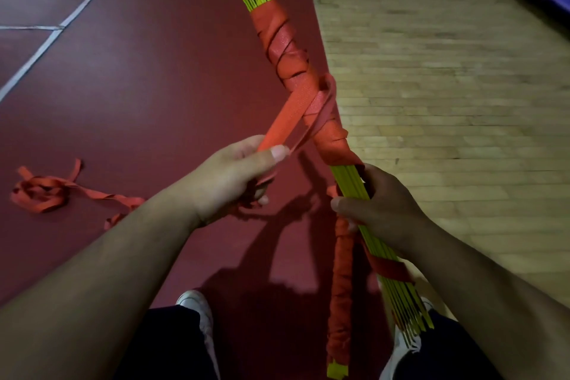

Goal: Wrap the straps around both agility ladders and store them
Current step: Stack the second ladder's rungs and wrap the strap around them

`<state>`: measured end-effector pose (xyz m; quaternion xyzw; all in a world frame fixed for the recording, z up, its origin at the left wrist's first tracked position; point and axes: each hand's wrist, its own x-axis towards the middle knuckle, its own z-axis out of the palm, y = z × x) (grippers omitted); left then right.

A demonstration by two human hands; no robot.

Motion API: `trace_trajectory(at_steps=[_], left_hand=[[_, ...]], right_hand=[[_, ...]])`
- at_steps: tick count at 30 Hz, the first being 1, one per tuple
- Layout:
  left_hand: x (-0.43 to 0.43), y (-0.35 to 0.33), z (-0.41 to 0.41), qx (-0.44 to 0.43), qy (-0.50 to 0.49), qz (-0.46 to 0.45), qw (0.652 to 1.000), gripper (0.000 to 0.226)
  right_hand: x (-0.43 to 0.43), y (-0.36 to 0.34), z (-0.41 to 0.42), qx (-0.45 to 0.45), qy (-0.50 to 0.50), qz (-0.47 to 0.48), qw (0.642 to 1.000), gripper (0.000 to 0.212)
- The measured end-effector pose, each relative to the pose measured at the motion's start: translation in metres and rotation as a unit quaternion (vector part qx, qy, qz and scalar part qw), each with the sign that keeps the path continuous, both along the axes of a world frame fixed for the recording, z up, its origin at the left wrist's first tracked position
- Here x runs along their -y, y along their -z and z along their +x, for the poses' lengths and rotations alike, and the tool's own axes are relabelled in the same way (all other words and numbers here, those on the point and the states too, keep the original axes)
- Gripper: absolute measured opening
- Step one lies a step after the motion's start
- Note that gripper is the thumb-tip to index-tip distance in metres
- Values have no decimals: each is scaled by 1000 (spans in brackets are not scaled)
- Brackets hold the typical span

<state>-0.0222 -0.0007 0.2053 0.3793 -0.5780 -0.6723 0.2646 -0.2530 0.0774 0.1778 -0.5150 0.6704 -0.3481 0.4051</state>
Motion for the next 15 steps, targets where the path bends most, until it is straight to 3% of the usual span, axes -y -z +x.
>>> trace_trajectory(at_steps=[3, 7, 15], left_hand=[[1, 1, 2, 48, 26, -77, 996, 18], [4, -1, 7, 74, 32, -140, 987, 35], [-4, -2, 0, 87, 5, -110, 990, 21]], right_hand=[[0, 1, 1, 2, 2, 0, 1000, 30], [2, 3, 0, 2, 6, 3, 1000, 32], [5, 8, 2, 3, 36, 2, 999, 28]])
